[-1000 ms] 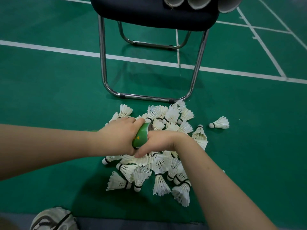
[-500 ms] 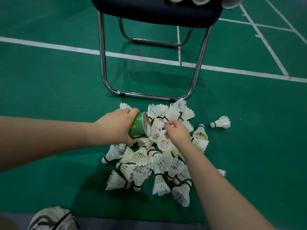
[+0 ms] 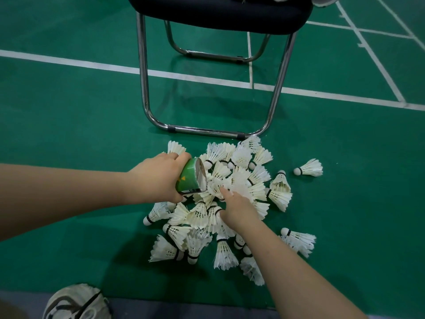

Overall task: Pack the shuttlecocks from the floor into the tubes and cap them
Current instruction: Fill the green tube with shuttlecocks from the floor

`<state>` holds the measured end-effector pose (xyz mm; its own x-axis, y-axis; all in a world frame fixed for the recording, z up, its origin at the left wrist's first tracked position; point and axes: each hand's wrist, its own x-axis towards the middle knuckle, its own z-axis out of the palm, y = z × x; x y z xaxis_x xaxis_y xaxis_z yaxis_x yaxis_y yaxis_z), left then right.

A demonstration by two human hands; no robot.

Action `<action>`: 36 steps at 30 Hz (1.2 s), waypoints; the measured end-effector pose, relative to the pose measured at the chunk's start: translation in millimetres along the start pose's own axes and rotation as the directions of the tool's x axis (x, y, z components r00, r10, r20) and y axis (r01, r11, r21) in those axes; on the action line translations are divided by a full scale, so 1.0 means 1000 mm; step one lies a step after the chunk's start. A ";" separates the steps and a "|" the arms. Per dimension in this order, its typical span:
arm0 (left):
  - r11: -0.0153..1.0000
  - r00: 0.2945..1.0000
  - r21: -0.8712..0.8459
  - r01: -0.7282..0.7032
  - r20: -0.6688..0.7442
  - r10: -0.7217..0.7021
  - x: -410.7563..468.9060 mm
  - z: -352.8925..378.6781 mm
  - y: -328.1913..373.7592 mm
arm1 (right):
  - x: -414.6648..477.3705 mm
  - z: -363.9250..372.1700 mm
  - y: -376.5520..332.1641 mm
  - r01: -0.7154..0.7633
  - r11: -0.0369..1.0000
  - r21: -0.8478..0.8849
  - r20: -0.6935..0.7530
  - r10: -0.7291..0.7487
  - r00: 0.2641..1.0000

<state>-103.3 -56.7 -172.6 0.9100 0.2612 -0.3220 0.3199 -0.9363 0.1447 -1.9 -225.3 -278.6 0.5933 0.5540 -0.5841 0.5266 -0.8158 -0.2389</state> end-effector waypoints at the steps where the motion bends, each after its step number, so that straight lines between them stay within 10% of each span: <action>1: 1.000 1.000 -0.003 0.002 0.002 -0.002 0.000 0.000 0.000 | 0.000 -0.001 0.001 -0.028 0.998 0.049 -0.037 0.030 0.999; 8: 1.000 1.000 -0.002 0.005 0.007 -0.005 -0.001 -0.001 0.001 | 0.000 -0.009 0.024 -0.199 0.941 0.276 -0.225 0.264 0.938; 16: 0.999 0.999 -0.017 0.039 0.038 -0.038 0.003 -0.002 -0.002 | -0.012 -0.049 0.013 0.285 0.547 0.787 -0.505 0.308 0.806; 20: 0.999 0.998 -0.011 0.043 0.042 -0.042 0.005 -0.003 0.001 | -0.032 -0.074 -0.017 0.418 0.384 0.823 -0.497 0.131 0.858; 36: 0.999 1.000 -0.029 0.022 -0.015 -0.022 0.003 -0.012 0.007 | -0.053 -0.095 -0.043 0.222 0.571 0.790 0.010 -0.375 0.927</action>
<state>-95.0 -59.2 -161.3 0.9064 0.2856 -0.3111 0.3475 -0.9231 0.1648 1.6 -203.4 -163.7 0.3467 0.8177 -0.4596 -0.0488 -0.4736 -0.8794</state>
